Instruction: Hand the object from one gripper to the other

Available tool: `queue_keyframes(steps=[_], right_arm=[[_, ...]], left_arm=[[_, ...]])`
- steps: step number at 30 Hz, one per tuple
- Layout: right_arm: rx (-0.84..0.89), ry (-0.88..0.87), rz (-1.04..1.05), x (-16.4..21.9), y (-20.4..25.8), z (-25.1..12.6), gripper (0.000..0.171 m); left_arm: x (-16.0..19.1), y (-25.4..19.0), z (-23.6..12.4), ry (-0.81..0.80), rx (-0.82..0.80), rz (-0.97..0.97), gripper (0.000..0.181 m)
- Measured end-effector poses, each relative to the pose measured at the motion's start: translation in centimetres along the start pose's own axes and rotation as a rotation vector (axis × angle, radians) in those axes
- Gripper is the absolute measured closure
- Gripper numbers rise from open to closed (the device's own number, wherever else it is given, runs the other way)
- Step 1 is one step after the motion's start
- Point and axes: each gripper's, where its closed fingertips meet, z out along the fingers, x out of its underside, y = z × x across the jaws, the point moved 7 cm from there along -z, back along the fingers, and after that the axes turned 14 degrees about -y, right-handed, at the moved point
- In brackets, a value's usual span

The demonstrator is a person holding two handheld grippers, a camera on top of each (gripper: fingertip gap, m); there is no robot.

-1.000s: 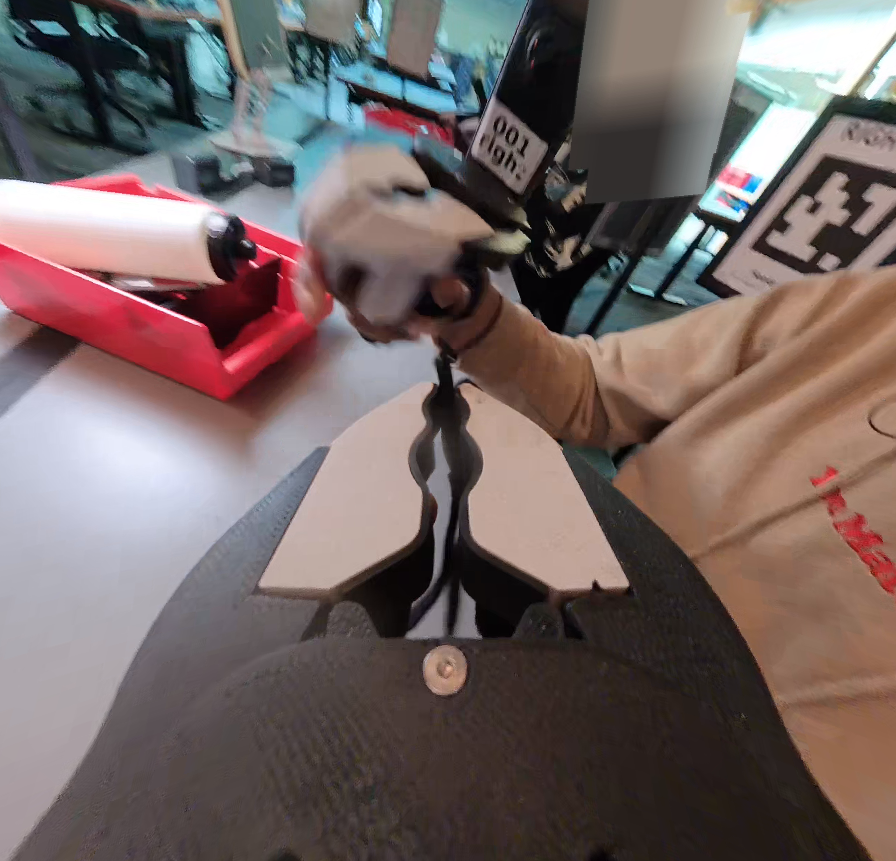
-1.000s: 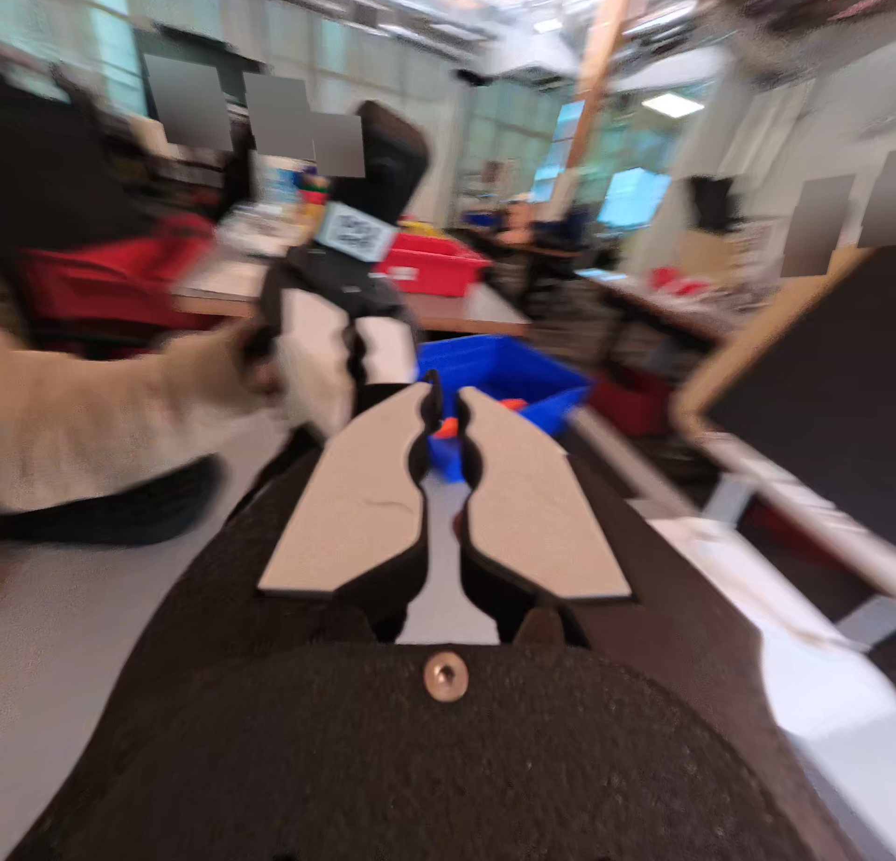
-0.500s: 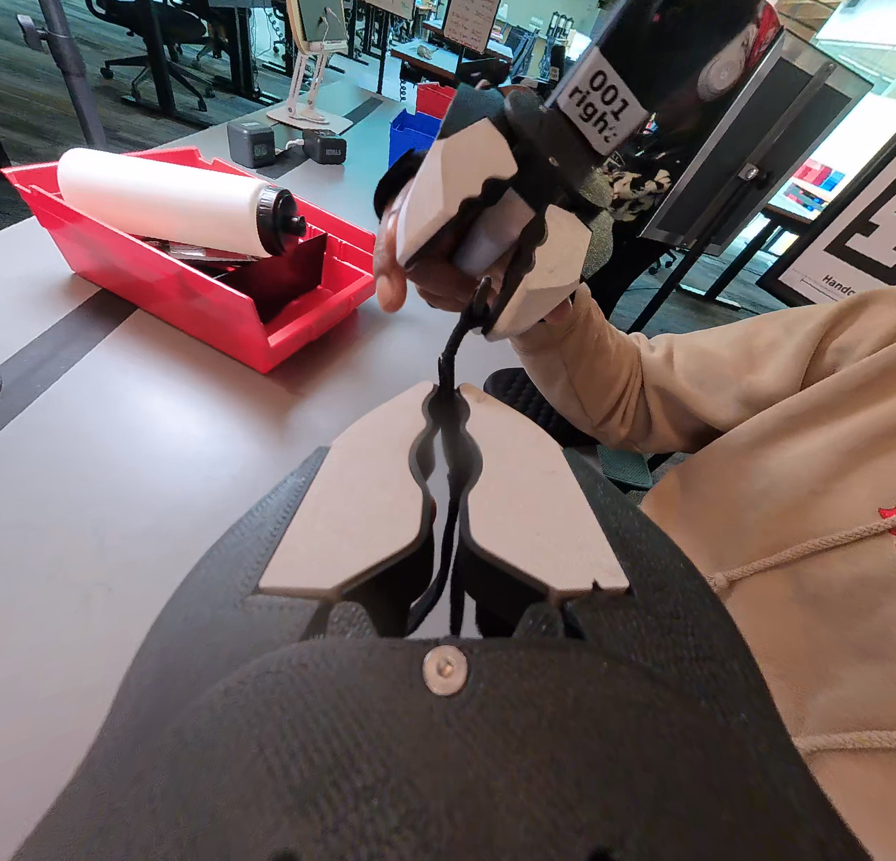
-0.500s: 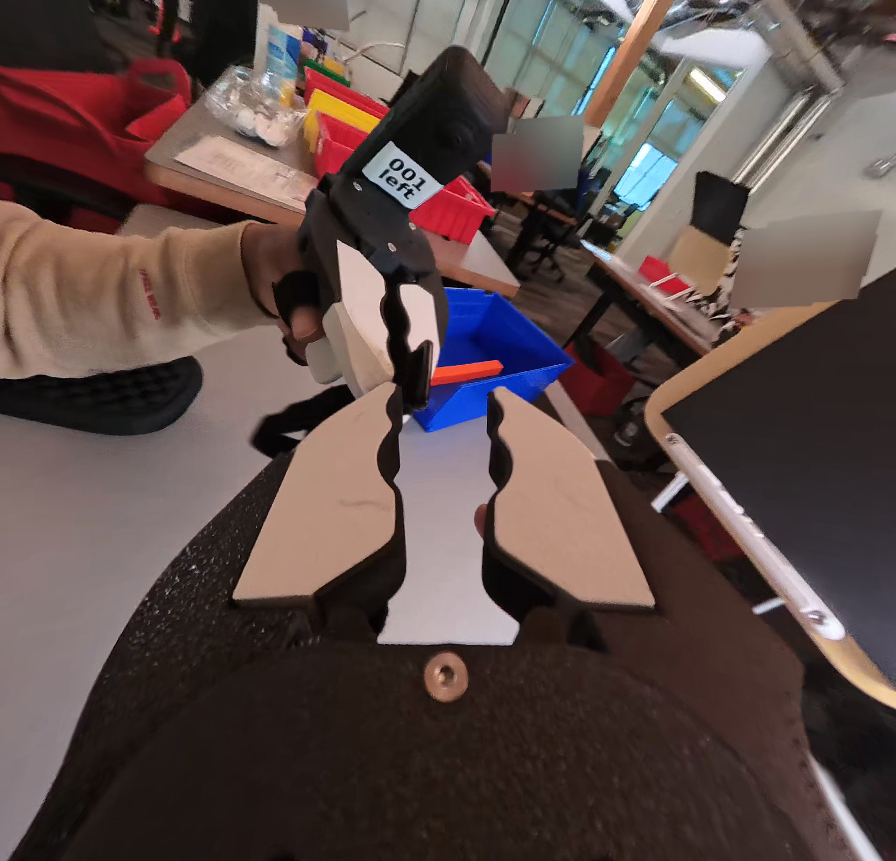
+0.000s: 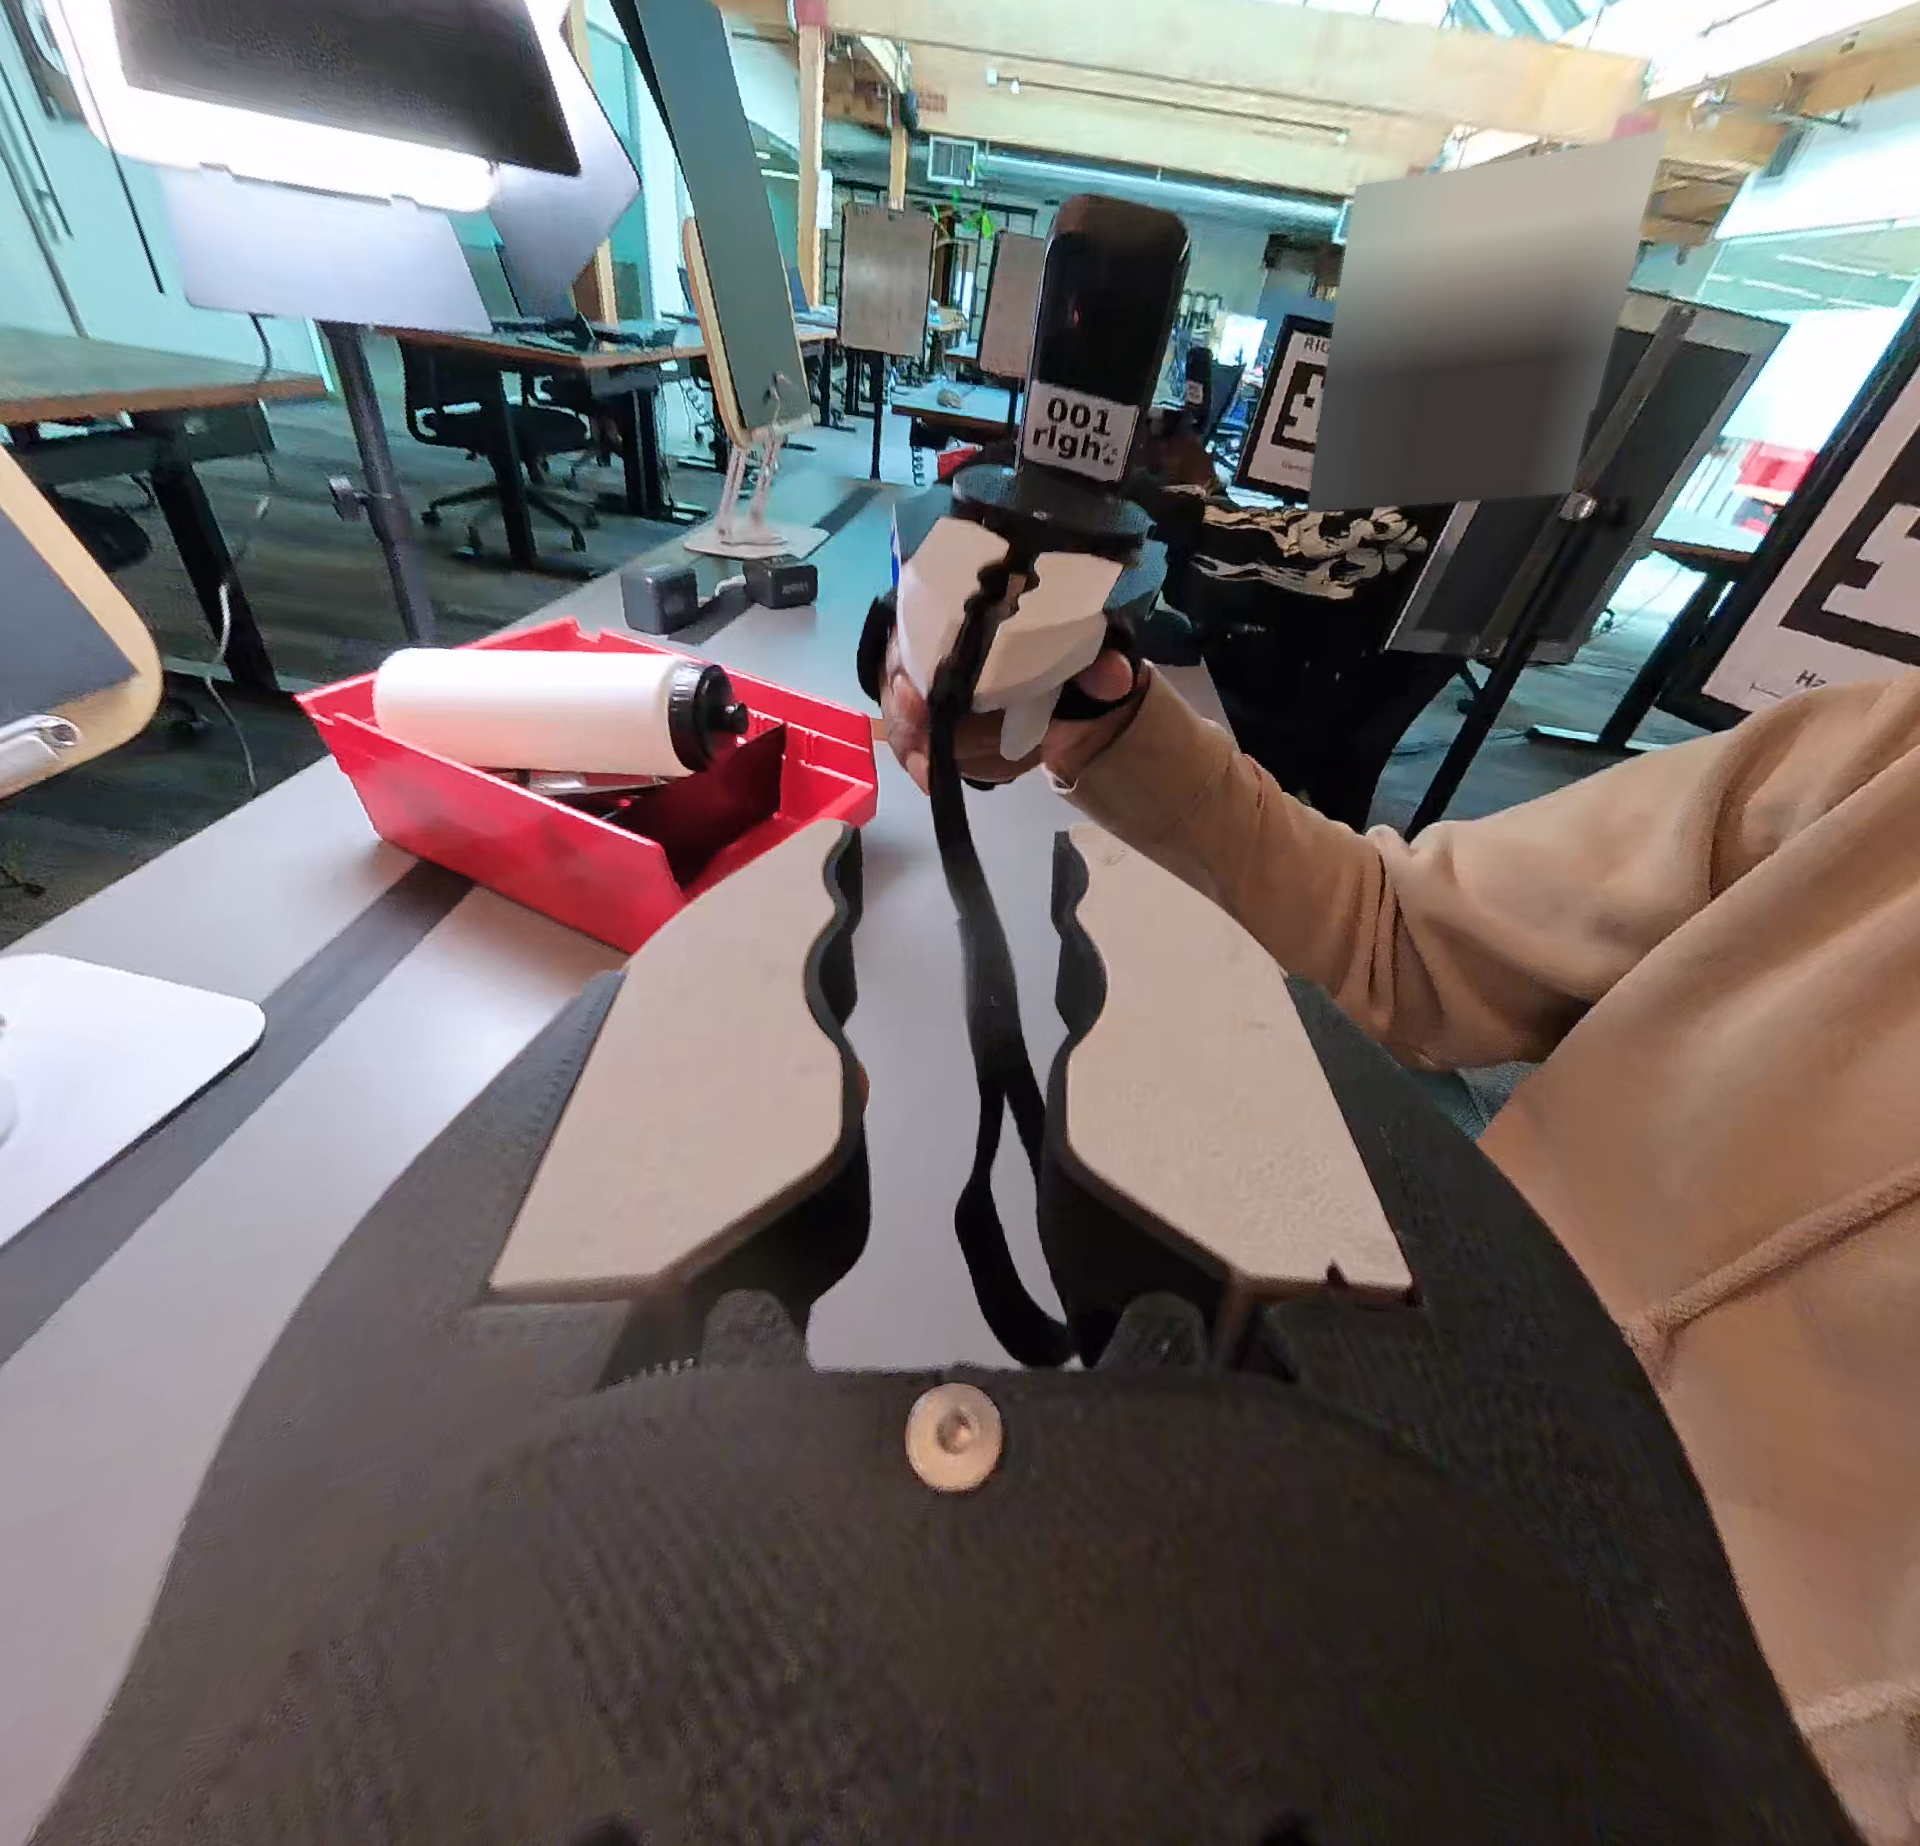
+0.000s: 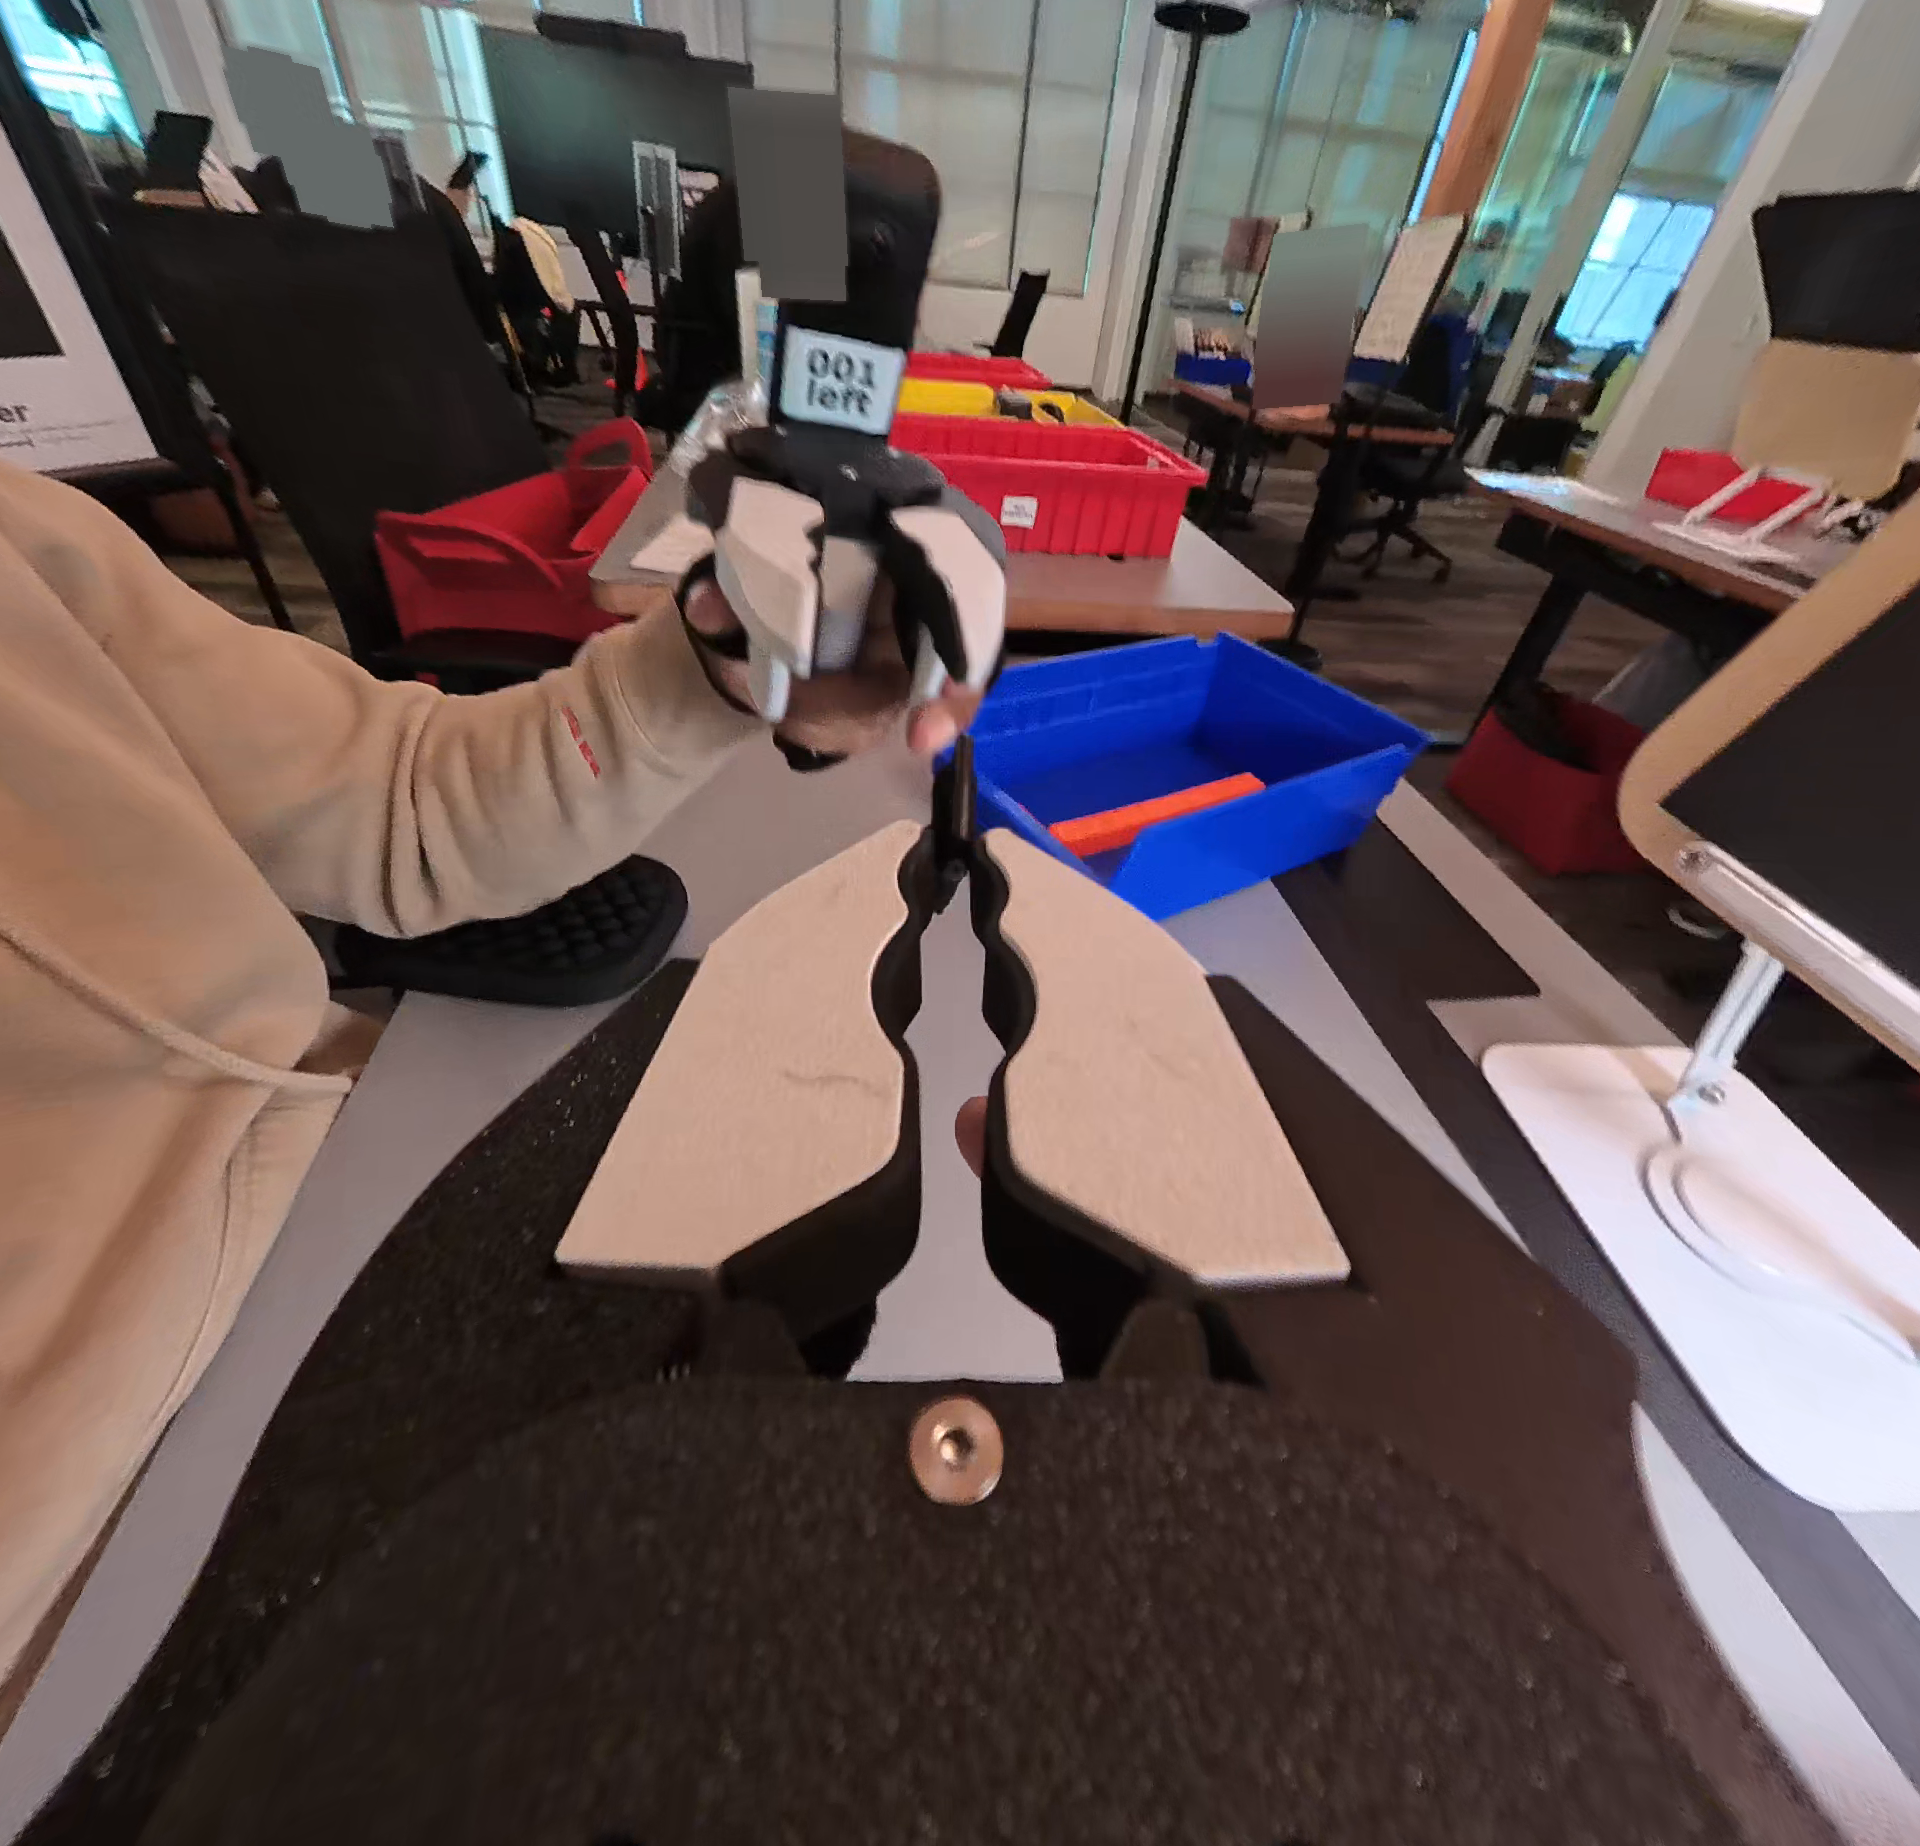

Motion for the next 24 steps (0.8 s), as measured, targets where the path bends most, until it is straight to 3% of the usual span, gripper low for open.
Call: queue_keyframes(steps=[11, 13, 18, 22, 24], right_arm=[[-0.112, 0.103, 0.033, 2.7, 1.3, 2.8, 0.165], [-0.127, 0.115, 0.033, 3.0, 1.6, 3.2, 0.165], [-0.119, 0.055, 0.021, 2.9, 1.6, 3.6, 0.164], [-0.113, 0.014, 0.077, 3.8, 1.2, 4.4, 0.131], [-0.127, -0.034, 0.093, 4.1, 1.5, 5.3, 0.139]], left_arm=[[3.0, -0.3, 2.4, 0.106, 0.061, -0.062, 0.163], [3.1, -0.3, 2.6, 0.102, 0.063, -0.055, 0.176], [2.3, -0.4, 2.4, 0.055, 0.054, -0.028, 0.178], [1.1, -0.2, 1.8, -0.037, 0.042, -0.031, 0.178], [1.2, -0.2, 1.7, -0.039, 0.049, -0.035, 0.178]])
